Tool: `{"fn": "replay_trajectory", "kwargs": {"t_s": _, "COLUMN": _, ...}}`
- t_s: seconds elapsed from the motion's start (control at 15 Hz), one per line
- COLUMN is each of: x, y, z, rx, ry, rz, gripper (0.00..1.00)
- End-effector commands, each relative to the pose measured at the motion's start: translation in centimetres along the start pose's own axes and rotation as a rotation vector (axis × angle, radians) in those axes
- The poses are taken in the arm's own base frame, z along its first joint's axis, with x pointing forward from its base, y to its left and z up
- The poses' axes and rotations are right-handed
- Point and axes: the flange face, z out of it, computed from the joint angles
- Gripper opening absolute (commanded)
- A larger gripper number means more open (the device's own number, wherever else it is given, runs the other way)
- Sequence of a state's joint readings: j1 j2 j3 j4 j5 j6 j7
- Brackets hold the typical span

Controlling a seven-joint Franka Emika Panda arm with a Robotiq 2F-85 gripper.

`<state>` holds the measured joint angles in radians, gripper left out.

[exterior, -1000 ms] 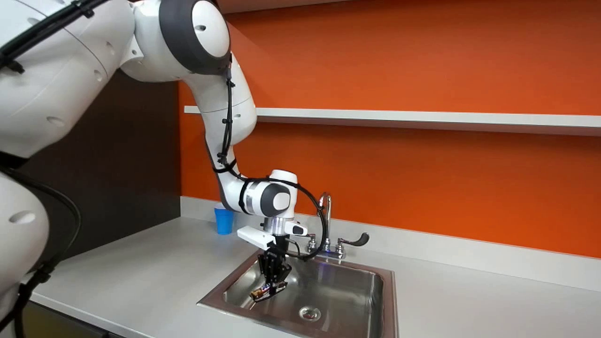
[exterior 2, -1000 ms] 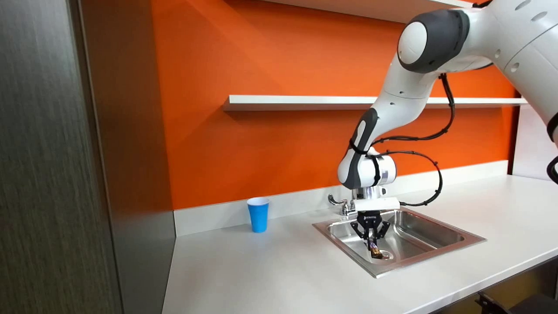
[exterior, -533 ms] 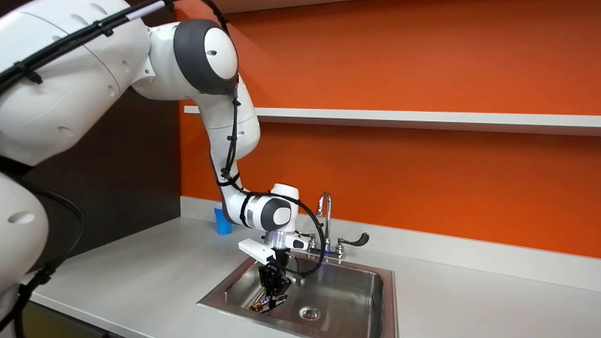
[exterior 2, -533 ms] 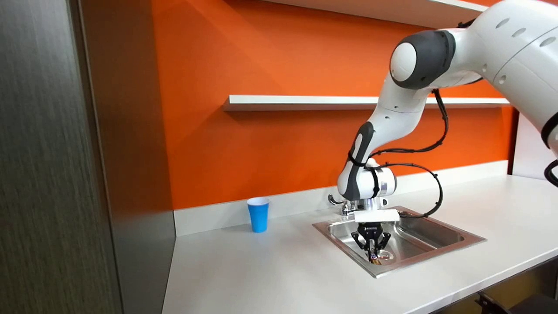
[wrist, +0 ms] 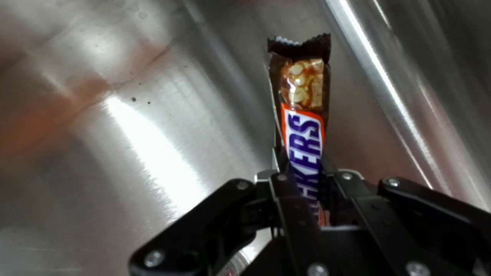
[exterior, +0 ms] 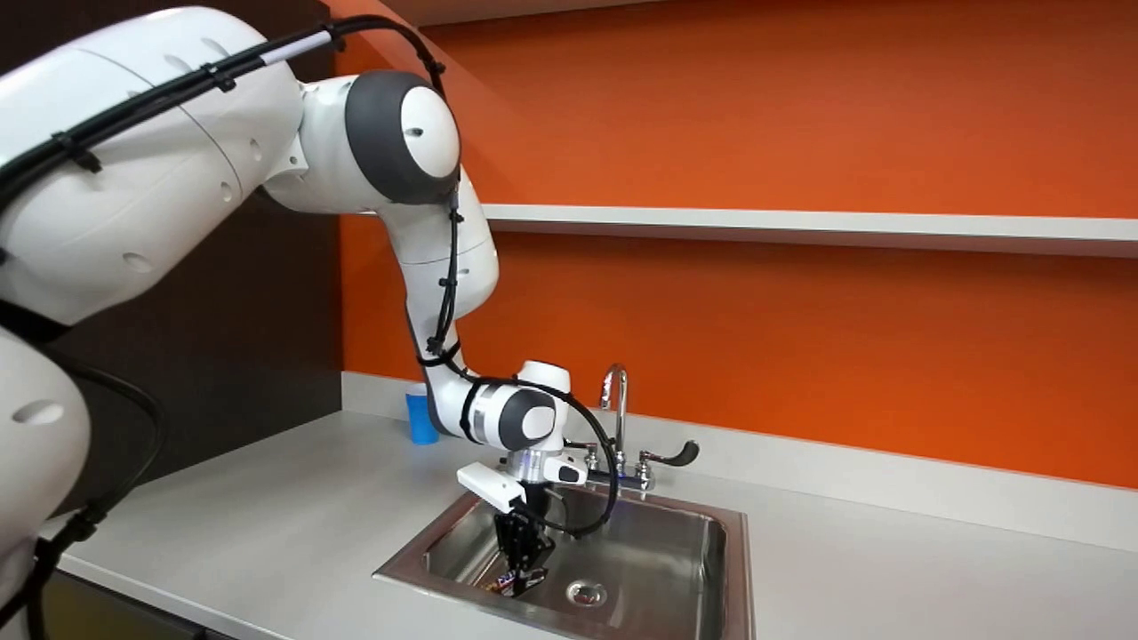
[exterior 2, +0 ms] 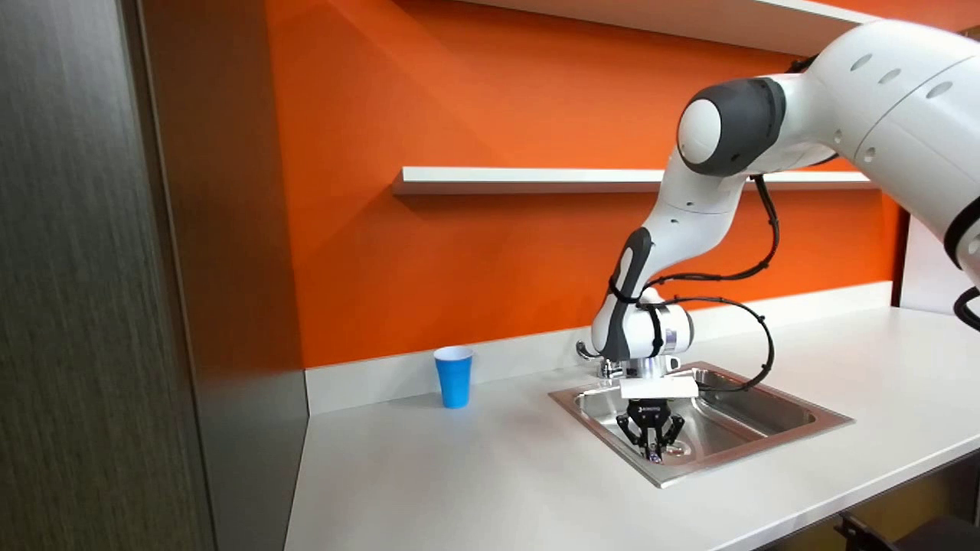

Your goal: Put the chocolate bar in the sink

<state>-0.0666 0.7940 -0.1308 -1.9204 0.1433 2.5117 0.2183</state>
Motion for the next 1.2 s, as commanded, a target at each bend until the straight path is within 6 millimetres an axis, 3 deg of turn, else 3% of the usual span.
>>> {"fn": "replay_trajectory", "kwargs": {"t_s": 0.0, "x": 0.9, "y": -0.2, "z": 0.2, "rx": 0.024, "ry": 0.004, "rz": 0.032, "gripper": 0.05}}
{"fn": "replay_trajectory", "kwargs": {"t_s": 0.6, "x": 1.2, "y": -0.3, "z": 0.5, "rx": 0.026, "ry": 0.007, "rz": 0.043, "gripper": 0.05}}
{"fn": "replay_trajectory", "kwargs": {"t_s": 0.67, "x": 1.2, "y": -0.3, "z": 0.5, "rx": 0.025, "ry": 0.006, "rz": 0.043, "gripper": 0.19}}
{"fn": "replay_trajectory", "kwargs": {"t_s": 0.73, "x": 1.2, "y": -0.3, "z": 0.4, "rx": 0.024, "ry": 0.007, "rz": 0.044, "gripper": 0.44}}
{"fn": "replay_trajectory", "kwargs": {"t_s": 0.87, "x": 1.2, "y": -0.3, "z": 0.2, "rx": 0.021, "ry": 0.012, "rz": 0.044, "gripper": 0.5}}
{"fn": "replay_trajectory", "kwargs": {"t_s": 1.13, "x": 1.3, "y": -0.3, "z": -0.7, "rx": 0.022, "ry": 0.027, "rz": 0.047, "gripper": 0.8}}
